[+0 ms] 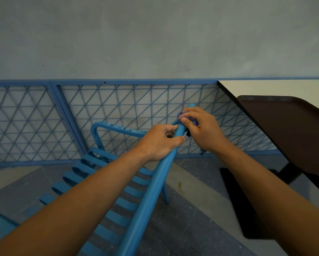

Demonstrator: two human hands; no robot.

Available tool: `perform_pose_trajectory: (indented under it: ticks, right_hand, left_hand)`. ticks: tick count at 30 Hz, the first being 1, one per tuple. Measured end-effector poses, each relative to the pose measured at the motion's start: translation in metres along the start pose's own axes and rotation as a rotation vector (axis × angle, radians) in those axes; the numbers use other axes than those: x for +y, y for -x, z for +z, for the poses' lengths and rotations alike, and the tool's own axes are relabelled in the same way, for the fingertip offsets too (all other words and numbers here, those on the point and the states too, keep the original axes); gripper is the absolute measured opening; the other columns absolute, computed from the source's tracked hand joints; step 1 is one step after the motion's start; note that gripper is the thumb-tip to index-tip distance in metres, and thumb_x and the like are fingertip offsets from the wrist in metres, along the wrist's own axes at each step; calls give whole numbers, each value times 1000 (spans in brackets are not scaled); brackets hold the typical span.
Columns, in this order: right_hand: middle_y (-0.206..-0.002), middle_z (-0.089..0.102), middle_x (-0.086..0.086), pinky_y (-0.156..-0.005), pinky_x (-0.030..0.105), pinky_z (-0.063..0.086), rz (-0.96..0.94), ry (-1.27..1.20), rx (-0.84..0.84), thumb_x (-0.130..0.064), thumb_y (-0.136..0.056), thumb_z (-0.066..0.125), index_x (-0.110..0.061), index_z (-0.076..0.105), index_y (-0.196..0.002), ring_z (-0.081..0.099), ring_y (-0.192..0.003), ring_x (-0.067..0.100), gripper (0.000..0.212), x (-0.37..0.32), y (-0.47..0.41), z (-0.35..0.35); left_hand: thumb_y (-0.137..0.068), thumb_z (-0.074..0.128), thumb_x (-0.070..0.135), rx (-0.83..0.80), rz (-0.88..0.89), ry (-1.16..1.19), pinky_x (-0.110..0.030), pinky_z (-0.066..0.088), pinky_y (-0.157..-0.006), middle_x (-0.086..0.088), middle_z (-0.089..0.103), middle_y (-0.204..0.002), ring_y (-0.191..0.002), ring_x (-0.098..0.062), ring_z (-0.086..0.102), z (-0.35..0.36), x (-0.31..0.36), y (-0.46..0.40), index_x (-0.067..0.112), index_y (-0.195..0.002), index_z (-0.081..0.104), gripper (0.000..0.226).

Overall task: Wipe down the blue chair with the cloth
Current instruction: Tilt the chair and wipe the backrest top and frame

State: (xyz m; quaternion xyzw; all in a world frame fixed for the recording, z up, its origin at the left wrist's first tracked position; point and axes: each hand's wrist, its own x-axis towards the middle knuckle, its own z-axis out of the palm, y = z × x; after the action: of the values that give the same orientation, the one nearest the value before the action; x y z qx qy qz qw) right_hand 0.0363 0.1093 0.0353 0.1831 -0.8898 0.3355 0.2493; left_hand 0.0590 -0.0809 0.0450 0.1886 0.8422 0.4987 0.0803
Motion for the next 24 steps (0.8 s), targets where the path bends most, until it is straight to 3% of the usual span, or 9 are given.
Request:
perform_pose_trajectory:
  ticks: [4, 9, 12, 15, 18, 21, 24]
  right_hand:
    - [-109, 68, -3, -88, 32, 53, -26, -40, 12, -22, -100, 62, -15, 76, -104, 66, -102, 15, 16, 7, -7, 1]
    - [-108, 66, 4, -58, 19, 57, 141, -80, 11, -22, -101, 63, -10, 76, -106, 68, -88, 17, 18, 29, -41, -2]
    - [-108, 66, 5, -65, 32, 62, 191, -30, -5, -22, -101, 62, -9, 76, -106, 69, -89, 23, 19, 34, -57, -6]
    - [-109, 66, 5, -76, 46, 60, 180, 25, -10, -23, -101, 62, -9, 75, -106, 66, -92, 22, 20, 27, -50, -6]
    - [-108, 66, -2, -82, 43, 58, 78, 29, -34, -24, -100, 62, -13, 75, -105, 65, -96, 16, 17, 15, -26, -3]
    - [-109, 67, -7, -90, 33, 52, -20, 16, -33, -25, -99, 63, -18, 76, -104, 63, -100, 9, 15, 9, -8, -1]
    - [-106, 68, -6, -87, 37, 55, 38, -33, -20, -25, -99, 63, -17, 76, -104, 65, -97, 10, 16, 12, -14, 1]
  left_hand:
    - [-92, 69, 37, 4, -3, -28, -21, 54, -89, 13, 73, -110, -97, 1, 69, 1, 0, -2, 28, -132, 66, 41]
    - [-93, 69, 38, 9, -7, -11, -10, 54, -74, 13, 74, -106, -90, 1, 70, 1, 2, 0, 28, -136, 63, 45]
    - [-92, 70, 38, 14, -10, -9, -11, 54, -69, 13, 75, -103, -86, 0, 71, 0, 3, 1, 31, -132, 64, 41]
    - [-92, 70, 37, 13, -8, 1, -16, 57, -75, 12, 75, -103, -88, -3, 72, 0, 3, 3, 32, -130, 65, 39]
    - [-92, 70, 35, 16, -14, 10, -24, 58, -83, 10, 76, -103, -89, -5, 72, 1, 3, 3, 30, -130, 67, 39]
    - [-91, 70, 34, 19, -17, 13, -19, 56, -78, 11, 76, -103, -87, -2, 71, 1, 2, 1, 29, -127, 68, 37]
    - [-89, 73, 34, 55, -34, 38, -18, 55, -72, 10, 77, -97, -83, -4, 72, 3, 2, 2, 29, -122, 72, 34]
